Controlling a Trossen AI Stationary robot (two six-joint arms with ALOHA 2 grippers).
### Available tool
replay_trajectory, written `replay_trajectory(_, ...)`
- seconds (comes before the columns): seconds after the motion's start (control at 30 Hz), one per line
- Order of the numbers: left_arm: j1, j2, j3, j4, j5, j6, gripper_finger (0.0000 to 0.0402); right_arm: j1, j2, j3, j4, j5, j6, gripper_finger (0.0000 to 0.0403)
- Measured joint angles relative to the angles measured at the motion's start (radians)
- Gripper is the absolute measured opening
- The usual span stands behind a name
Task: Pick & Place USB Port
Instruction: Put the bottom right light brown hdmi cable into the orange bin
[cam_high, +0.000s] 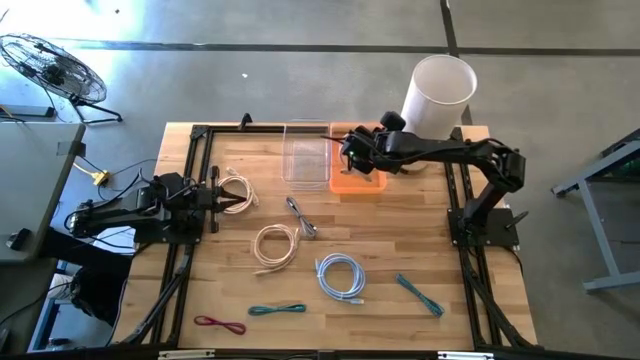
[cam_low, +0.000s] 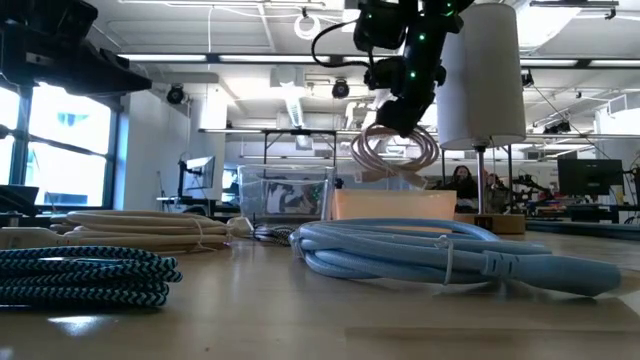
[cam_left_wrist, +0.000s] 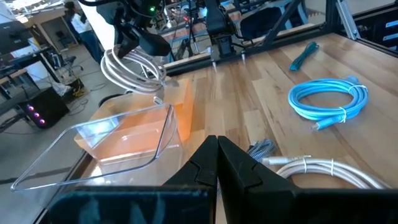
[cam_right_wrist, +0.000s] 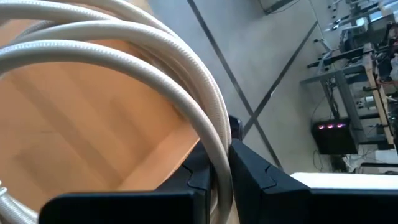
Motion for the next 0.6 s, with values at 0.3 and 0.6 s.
replay_trajectory(0.3,0.0,0.0,0.0,0.0,0.0,0.0,0.0001,-0.004,0.001,-0.004,0.004,-0.053,-0.029,0.0028)
replay_trajectory(0.6,0.0,0.0,0.0,-0.002,0.025,-0.04,0.0001,-0.032,0.001,-0.004,0.077,-0.142,-0.047,0.0133)
